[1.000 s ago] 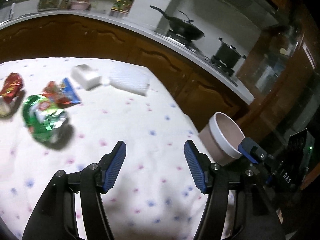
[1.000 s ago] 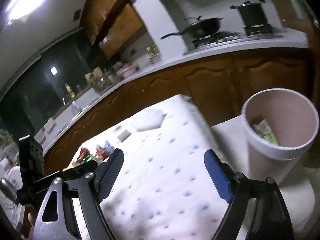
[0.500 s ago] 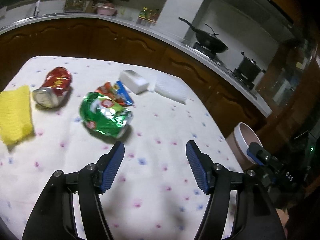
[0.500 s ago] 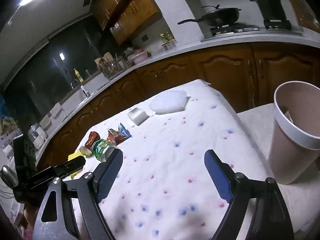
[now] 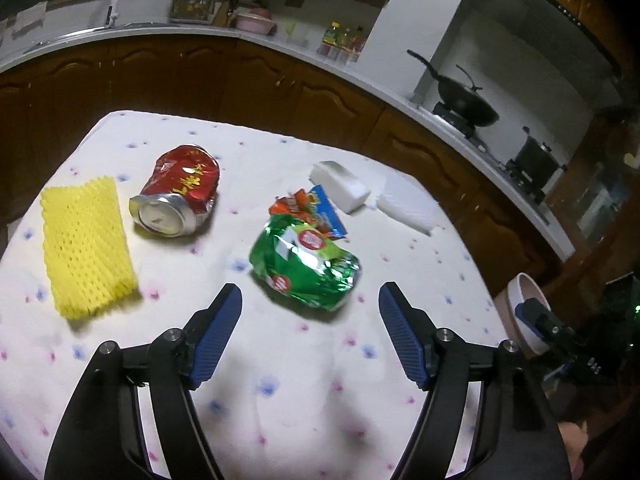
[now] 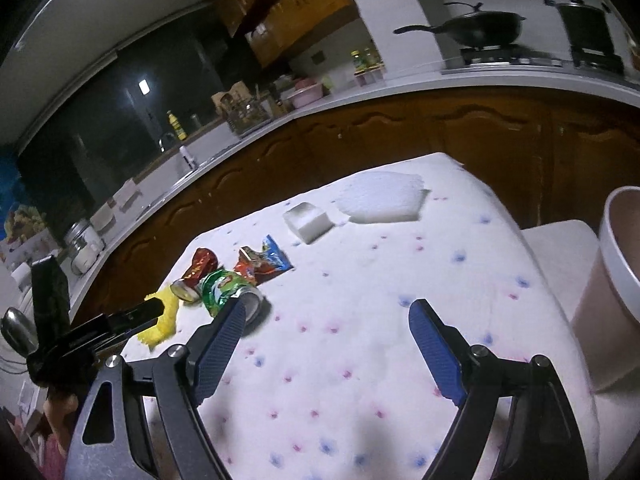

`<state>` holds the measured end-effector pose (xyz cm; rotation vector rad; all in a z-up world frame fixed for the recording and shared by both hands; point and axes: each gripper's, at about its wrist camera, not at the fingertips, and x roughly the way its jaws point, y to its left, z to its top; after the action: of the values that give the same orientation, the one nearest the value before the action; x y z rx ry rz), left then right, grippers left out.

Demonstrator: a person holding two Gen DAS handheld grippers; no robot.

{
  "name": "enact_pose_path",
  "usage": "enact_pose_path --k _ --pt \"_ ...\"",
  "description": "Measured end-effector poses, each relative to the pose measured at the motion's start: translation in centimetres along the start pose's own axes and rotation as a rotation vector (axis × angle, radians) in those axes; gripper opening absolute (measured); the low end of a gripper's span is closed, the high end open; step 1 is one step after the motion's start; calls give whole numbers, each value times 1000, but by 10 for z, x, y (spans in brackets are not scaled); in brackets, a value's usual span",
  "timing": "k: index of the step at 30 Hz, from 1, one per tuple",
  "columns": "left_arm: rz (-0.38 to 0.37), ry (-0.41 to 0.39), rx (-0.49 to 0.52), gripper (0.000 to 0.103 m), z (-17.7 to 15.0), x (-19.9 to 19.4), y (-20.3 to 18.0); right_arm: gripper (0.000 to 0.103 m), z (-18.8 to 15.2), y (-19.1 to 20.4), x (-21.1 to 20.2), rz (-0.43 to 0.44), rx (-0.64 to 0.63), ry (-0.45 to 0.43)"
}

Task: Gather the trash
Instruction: 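Grasp the crushed green can with the left tool while the right tool grasps the white foam block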

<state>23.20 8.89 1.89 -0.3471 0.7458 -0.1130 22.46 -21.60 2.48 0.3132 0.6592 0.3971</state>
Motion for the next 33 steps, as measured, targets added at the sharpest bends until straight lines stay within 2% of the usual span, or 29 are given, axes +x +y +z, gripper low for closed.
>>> enact_pose_path --k 7,13,18,23,29,31,33 --pt "45 1 29 72 17 16 12 85 10 9 22 37 -14 27" --pt "79 28 97 72 33 41 16 85 21 16 48 69 -35 58" --pt "78 53 156 72 40 55 15 83 37 23 76 74 -59 76" --pt "48 80 185 59 41 66 11 77 55 32 119 79 -109 111" --pt "10 130 197 45 38 81 10 77 74 38 171 77 -175 137" --pt "-13 128 197 41 38 81 10 77 77 42 187 62 -210 151" --pt "-6 119 197 34 38 81 10 77 81 46 205 38 -253 171"
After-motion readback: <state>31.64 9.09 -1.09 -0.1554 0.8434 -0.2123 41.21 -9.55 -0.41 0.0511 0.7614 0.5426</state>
